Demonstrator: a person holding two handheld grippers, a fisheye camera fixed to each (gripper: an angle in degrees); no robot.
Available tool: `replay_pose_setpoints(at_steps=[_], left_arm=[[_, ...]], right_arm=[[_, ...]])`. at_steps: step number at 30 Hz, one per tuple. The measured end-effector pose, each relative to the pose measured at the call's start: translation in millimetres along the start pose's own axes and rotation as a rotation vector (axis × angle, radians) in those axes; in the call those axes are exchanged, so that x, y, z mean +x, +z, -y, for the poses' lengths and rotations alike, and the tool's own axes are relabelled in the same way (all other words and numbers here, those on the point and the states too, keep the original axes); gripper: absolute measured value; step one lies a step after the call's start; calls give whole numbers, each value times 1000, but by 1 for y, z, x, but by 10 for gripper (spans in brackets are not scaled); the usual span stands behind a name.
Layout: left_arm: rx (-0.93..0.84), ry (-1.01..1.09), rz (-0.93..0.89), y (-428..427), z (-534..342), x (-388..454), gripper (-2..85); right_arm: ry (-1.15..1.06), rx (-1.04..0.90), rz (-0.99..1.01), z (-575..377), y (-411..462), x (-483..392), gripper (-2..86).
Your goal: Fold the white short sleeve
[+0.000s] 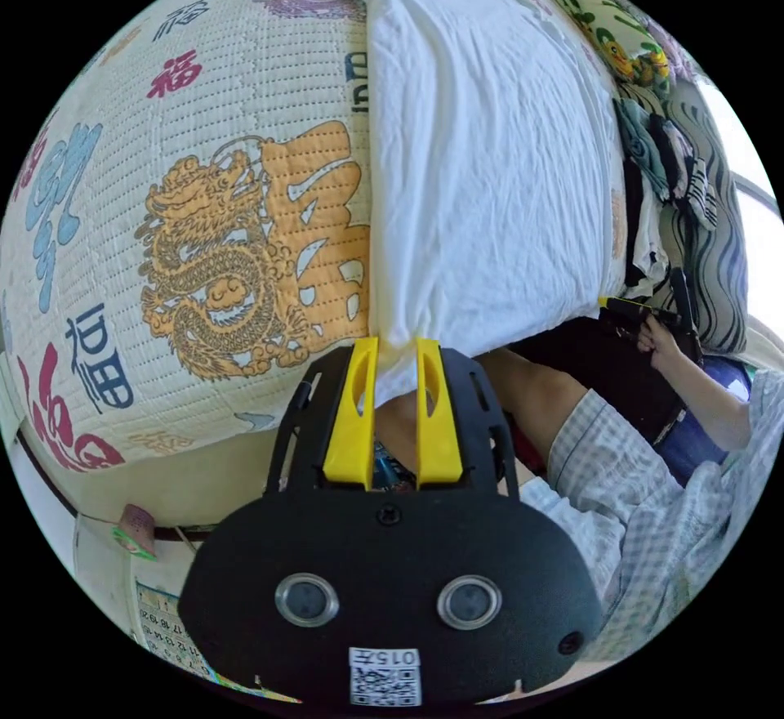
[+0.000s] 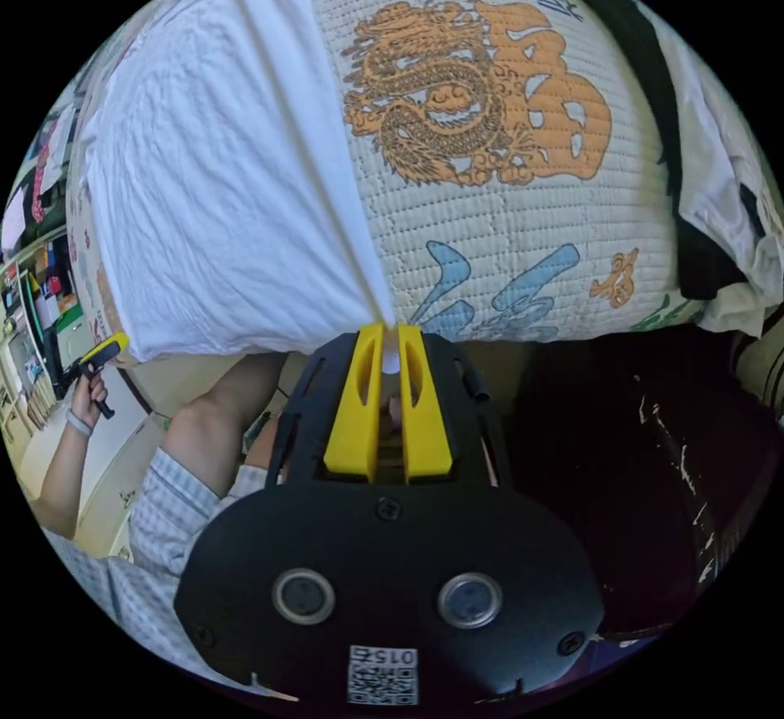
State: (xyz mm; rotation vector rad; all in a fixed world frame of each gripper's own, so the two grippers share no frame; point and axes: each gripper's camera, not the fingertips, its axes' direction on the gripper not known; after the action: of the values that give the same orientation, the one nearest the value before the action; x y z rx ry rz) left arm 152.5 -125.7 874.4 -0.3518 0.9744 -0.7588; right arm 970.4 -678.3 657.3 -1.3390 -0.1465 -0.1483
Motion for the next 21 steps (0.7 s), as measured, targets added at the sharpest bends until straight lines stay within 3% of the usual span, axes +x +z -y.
replay_pose_setpoints(at_steps=[4, 7, 11, 17, 21], left_arm=[[-72, 9, -82, 4, 3, -1, 124], [-95, 16, -45, -3, 4, 4, 123], [17, 93, -10, -32, 34, 33, 110], [277, 527, 251, -58, 158, 158, 82], [328, 796, 133, -48, 266, 257, 69]], right_arm=[[85, 11, 85, -7, -11, 42, 64], [127, 48, 125, -12, -27, 69, 64], [125, 147, 162, -1, -57, 92, 59], [65, 440, 361, 40, -109, 110, 63], [90, 541, 480, 73, -129, 127, 64]])
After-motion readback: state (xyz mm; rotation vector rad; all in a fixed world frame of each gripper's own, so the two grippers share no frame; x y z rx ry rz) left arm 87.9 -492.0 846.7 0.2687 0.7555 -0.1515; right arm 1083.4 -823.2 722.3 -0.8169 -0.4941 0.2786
